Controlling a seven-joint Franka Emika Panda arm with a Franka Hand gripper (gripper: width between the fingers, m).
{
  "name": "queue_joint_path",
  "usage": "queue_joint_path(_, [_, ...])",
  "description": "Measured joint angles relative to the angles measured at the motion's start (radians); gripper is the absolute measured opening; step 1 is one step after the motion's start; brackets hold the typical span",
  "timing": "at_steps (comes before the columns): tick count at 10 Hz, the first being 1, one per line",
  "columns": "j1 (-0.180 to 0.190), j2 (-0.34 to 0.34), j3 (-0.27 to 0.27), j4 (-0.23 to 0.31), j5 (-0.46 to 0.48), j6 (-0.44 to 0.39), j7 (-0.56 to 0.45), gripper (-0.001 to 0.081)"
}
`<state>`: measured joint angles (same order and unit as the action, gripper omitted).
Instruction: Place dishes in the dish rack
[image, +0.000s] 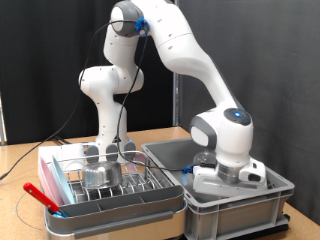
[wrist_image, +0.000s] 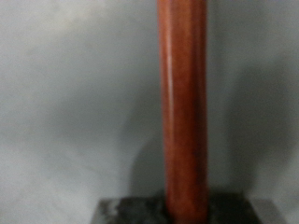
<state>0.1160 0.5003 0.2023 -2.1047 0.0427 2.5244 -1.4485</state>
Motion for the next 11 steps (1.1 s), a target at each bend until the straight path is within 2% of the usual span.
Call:
queue_joint_path(5, [-0.112,-0.108,0.126,-0.007,0.229,0.004,-0.188,0.0083])
queue_joint_path(8, [-0.137,-0.202,0.151,-0.005,0.308,-0.078,-0.212,0.0083])
queue_joint_path(11, [-0.148,-0.301,0.152,-0.007,0.354,-0.183,-0.212,0.0083])
